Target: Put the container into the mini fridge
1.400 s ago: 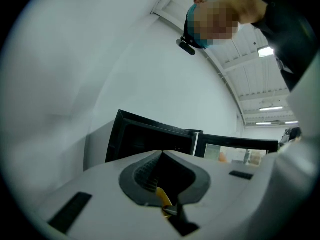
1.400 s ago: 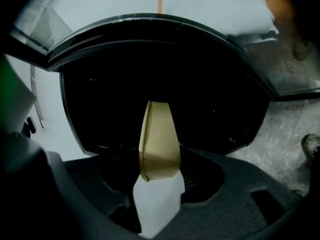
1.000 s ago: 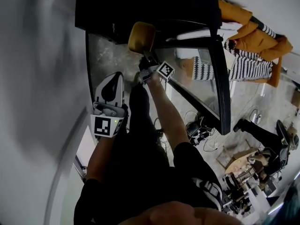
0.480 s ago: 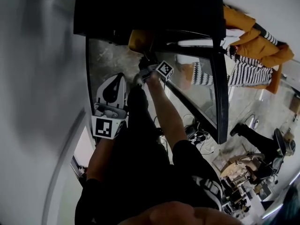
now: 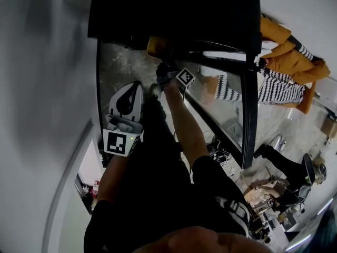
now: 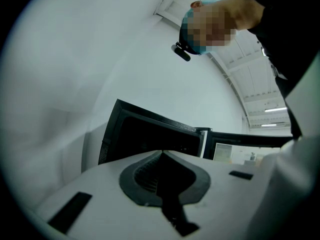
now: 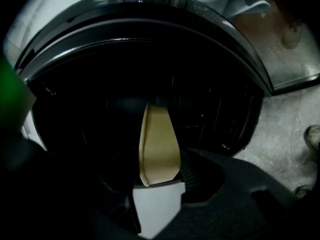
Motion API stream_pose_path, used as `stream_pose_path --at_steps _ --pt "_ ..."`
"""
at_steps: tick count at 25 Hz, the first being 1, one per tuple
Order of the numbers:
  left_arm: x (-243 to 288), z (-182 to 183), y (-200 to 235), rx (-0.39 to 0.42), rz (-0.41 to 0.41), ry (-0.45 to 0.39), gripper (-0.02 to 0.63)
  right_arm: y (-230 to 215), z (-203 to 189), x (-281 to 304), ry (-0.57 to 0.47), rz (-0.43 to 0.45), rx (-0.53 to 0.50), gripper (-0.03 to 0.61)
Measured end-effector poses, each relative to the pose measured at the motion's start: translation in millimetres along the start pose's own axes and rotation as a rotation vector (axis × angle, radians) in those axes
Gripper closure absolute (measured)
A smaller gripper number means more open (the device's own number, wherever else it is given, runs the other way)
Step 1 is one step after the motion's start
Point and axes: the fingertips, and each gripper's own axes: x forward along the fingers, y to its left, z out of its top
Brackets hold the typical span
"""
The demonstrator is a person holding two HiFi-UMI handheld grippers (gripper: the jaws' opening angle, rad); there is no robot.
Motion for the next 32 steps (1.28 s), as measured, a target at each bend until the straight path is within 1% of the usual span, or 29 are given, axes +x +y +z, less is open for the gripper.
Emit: stream_pose_path --at_steps 5,7,15,32 --pt "3.3 -1.5 1.9 -0.001 0.006 0.001 0.609 -9.7 5.3 4.2 -0.029 -0.051 0.021 0.364" --pt "4.8 -1.3 2.7 -0.006 0.009 -0.003 0.609 -9.2 7.0 8.0 -0.042 -0.048 0.017 0.364" --pt "8.0 0.6 8.7 0.0 0.008 -0.005 0.609 -11.1 9.1 23.0 -0.099 -0.092 -0.009 0.37" --pt "12.6 4.0 21.1 -0.008 0.042 -0.014 0.609 -6.5 26.2 47.3 -0.181 -0.117 0.008 0.374"
